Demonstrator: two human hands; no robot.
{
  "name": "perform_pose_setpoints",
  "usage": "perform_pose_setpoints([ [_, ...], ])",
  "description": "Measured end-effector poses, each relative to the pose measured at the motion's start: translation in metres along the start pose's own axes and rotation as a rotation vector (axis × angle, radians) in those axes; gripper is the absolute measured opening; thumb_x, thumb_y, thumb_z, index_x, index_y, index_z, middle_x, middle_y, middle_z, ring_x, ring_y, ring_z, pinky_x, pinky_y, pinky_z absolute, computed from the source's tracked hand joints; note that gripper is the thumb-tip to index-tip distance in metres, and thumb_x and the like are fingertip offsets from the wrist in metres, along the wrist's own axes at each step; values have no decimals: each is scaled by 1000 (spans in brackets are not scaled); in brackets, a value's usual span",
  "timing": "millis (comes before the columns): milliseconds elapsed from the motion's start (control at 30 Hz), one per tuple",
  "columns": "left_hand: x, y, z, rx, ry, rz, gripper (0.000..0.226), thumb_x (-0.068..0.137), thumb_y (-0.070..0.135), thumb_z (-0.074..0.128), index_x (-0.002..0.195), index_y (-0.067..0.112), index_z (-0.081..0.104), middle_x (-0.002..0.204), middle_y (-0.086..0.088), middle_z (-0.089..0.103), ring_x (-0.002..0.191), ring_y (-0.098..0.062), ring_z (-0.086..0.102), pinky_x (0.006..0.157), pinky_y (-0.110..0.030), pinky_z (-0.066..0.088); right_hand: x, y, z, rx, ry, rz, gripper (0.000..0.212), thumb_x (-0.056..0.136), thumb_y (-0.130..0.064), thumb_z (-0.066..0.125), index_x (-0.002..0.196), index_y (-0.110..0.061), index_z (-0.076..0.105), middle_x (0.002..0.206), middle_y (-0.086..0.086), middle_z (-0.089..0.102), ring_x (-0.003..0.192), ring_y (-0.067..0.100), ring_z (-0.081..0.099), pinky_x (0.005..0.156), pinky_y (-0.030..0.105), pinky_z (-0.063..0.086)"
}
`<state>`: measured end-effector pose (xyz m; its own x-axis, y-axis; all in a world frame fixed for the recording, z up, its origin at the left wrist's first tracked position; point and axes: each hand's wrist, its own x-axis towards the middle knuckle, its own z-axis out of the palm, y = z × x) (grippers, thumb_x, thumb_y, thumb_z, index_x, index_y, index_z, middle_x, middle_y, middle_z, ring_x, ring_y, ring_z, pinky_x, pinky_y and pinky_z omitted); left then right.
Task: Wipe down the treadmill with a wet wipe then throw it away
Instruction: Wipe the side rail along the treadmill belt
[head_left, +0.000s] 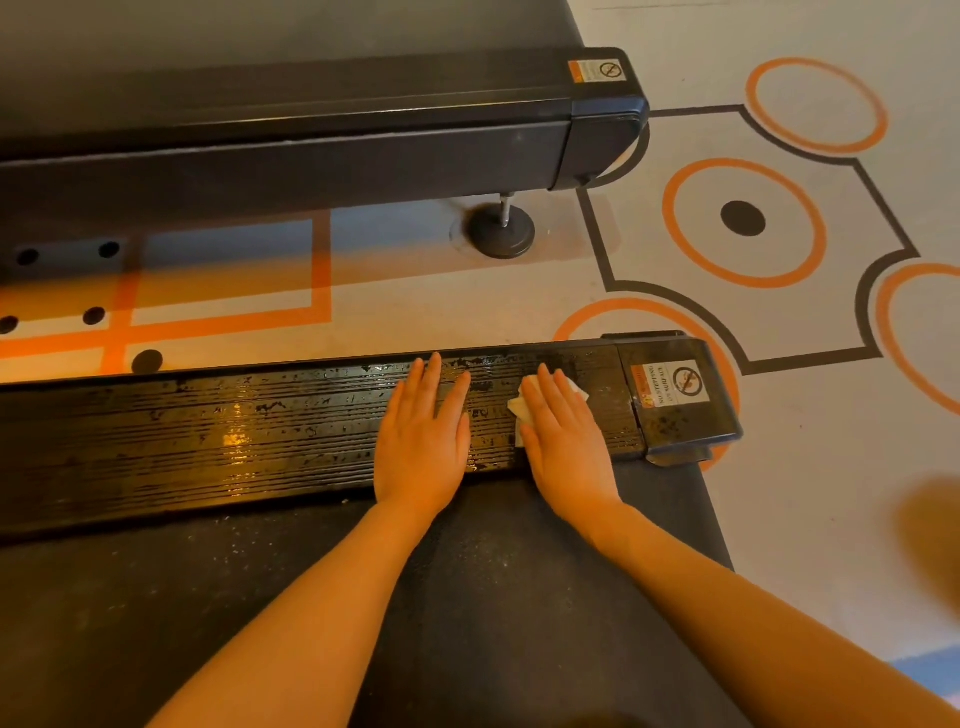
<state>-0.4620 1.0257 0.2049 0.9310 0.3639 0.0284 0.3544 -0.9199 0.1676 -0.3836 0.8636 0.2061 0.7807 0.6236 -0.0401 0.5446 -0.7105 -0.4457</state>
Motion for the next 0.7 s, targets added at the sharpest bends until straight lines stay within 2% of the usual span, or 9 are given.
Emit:
perform_pose_setpoints([
  [133, 0, 1, -1, 2, -6, 3, 49, 98, 31, 49, 146, 19, 43, 157, -15, 30, 146, -31, 24, 114, -42, 16, -17, 3, 4, -38, -13, 6, 58, 100, -40, 28, 151, -11, 30, 159, 9, 22, 146, 21, 8, 116, 40, 12],
  [267, 0, 0, 2, 1, 20, 9, 50, 96, 30, 53, 144, 18, 45, 155, -15, 33, 145, -32, 27, 113, -43, 17, -5, 4, 3, -21, -29, 0, 54, 103, -28, 43, 152, -11, 27, 160, 10, 19, 146, 20, 4, 118, 39, 9],
  [400, 1, 0, 4, 29, 26, 9, 50, 97, 32, 47, 145, 18, 45, 155, -15, 33, 145, -31, 27, 113, -43, 18, 24, 3, -4, -23, -43, 22, 55, 105, -30, 38, 154, -13, 21, 163, 8, 12, 150, 22, 1, 122, 40, 6],
  [533, 0, 1, 2, 52, -17, -10, 52, 99, 36, 37, 149, 21, 36, 159, -12, 25, 148, -28, 19, 115, -40, 13, 38, 0, -10, -70, -43, 40, 54, 106, -32, 33, 155, -15, 17, 163, 6, 7, 151, 22, 0, 118, 33, -3],
  [633, 0, 1, 1, 34, -6, -3, 51, 99, 33, 45, 148, 20, 39, 157, -14, 28, 147, -30, 22, 114, -41, 14, 31, 0, -9, -73, -46, 70, 55, 106, -32, 33, 155, -15, 17, 163, 6, 7, 151, 22, 0, 118, 33, -3],
  [700, 0, 0, 2, 18, 31, 11, 50, 96, 29, 55, 144, 17, 46, 154, -16, 35, 144, -32, 29, 112, -44, 18, 16, 1, -6, -60, -48, 76, 55, 105, -28, 38, 154, -13, 20, 162, 9, 12, 150, 25, 4, 120, 39, 4],
])
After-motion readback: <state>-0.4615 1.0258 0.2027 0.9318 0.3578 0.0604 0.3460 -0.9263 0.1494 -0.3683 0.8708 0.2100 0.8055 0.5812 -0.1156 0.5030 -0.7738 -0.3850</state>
